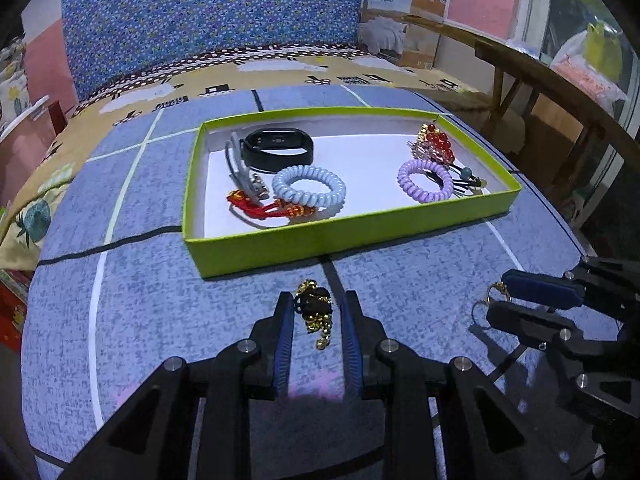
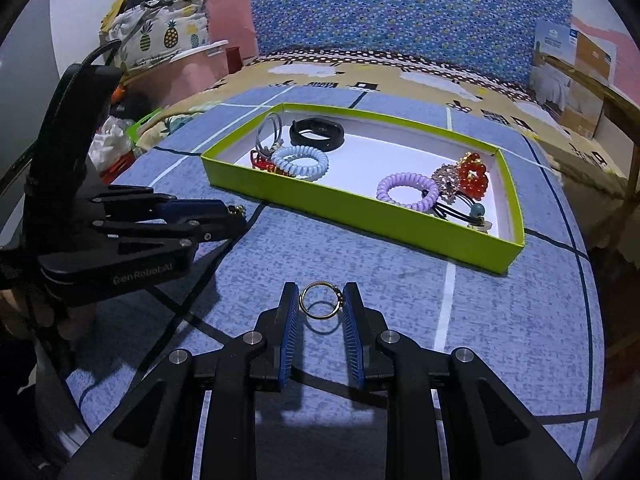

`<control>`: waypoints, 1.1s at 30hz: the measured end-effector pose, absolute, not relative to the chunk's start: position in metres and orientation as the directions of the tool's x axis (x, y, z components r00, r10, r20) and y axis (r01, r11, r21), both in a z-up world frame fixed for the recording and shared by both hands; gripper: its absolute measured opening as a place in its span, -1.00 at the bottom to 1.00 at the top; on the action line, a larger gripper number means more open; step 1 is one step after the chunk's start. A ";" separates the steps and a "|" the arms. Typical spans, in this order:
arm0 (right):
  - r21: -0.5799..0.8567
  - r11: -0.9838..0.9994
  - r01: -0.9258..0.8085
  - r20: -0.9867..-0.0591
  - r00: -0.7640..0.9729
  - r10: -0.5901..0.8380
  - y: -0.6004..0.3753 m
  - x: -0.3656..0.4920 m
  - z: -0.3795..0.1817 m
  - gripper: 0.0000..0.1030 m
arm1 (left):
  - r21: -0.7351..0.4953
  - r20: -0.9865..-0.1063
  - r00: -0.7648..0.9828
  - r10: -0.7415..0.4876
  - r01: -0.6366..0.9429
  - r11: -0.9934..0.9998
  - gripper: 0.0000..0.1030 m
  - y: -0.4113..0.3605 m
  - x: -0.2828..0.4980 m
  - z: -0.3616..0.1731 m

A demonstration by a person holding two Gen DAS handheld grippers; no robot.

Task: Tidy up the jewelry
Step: 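Carry the gold ring with the right gripper while the left gripper carries the gold charm into the box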

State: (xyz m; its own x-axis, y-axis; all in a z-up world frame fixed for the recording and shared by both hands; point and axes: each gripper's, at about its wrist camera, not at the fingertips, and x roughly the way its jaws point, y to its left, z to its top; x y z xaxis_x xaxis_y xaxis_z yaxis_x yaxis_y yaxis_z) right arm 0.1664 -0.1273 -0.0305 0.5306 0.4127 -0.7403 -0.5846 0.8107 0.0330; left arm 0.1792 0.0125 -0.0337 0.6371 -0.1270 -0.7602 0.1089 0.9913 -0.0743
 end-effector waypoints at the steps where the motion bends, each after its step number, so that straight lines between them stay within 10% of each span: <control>1: 0.035 0.812 -0.582 -0.738 0.532 0.414 -0.128 0.167 -0.030 -0.55 | -0.069 -0.761 0.638 -0.121 0.107 0.992 -0.61 0.012 0.179 -0.034; 33: 0.072 0.842 -0.535 -0.679 0.592 0.434 -0.146 0.272 0.011 -0.55 | -0.092 -0.668 0.705 -0.237 0.238 0.967 -0.69 0.005 0.257 0.016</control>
